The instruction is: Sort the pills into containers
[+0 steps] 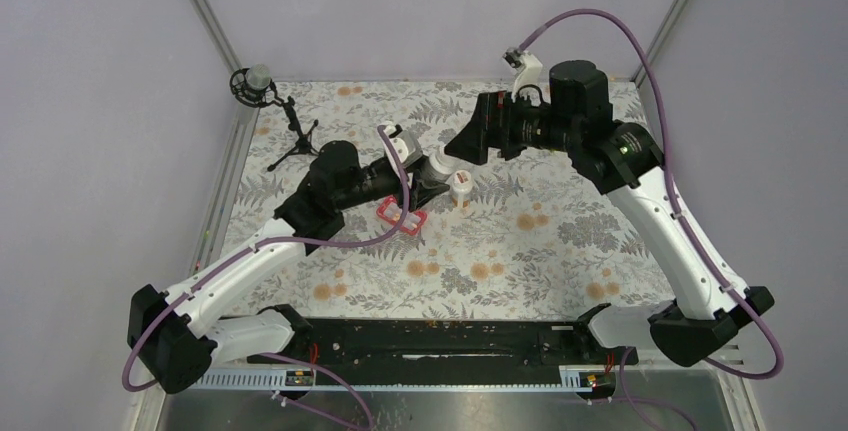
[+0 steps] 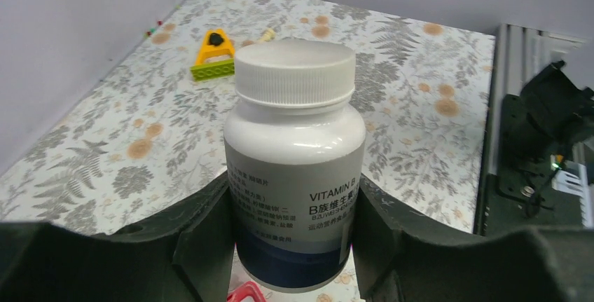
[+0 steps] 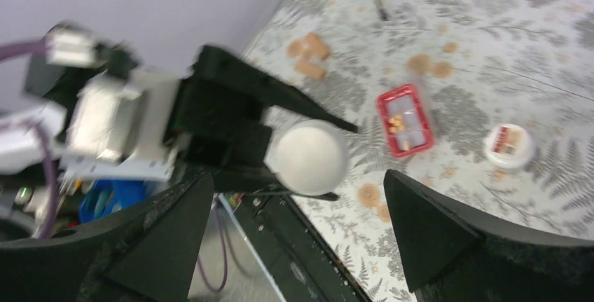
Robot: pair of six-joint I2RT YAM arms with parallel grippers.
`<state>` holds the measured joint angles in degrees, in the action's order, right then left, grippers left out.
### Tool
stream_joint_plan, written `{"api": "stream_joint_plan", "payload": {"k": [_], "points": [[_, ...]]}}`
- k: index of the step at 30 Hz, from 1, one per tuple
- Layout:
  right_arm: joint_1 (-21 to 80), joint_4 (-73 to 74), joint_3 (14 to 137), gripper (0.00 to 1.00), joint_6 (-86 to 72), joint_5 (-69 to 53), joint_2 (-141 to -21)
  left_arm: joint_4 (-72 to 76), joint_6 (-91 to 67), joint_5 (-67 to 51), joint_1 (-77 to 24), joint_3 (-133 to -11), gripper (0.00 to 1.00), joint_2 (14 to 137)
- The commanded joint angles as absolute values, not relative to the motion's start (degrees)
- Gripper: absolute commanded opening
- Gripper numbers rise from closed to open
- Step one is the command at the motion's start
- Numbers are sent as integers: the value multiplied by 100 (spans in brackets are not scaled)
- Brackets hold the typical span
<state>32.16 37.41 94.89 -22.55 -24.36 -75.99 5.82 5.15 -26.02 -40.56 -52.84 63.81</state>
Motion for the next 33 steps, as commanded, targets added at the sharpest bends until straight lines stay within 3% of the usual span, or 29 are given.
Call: {"api": "stream_joint_plan", "payload": {"k": [1,5,11,17,20,26,29,31,33], "points": [[3206,3437,9285,98,-1640,-4122,-7463,535,527,-3469,-4050,-5648,0,6389],[3208,3741,9083,89,-875,-4338,-7331,302,499,-4252,-4056,-5894,0,6514],[3208,4331,9391,58,-593,-4949,-7581,-173,534,-4894,-4069,-6152,0,6641],[3242,3877,9114,37,-1224,-4252,-7586,-176,562,-4748,-4077,-6234,0,6657],[3488,3683,9007,31,-1740,-3100,-7651,-123,558,-4526,-4087,-6234,0,6692],[3948,3304,8545,26,-3645,-663,-7801,-36,828,-3459,-4166,-6094,0,6639],[3956,3133,8451,28,-4264,-174,-7693,116,887,-3165,-4186,-5945,0,6573],[3955,3361,8785,38,-4287,-281,-7757,195,890,-3019,-4186,-5834,0,6509],[3932,3543,9114,58,-4103,-547,-7799,250,857,-2894,-4186,-5715,0,6443]]}}
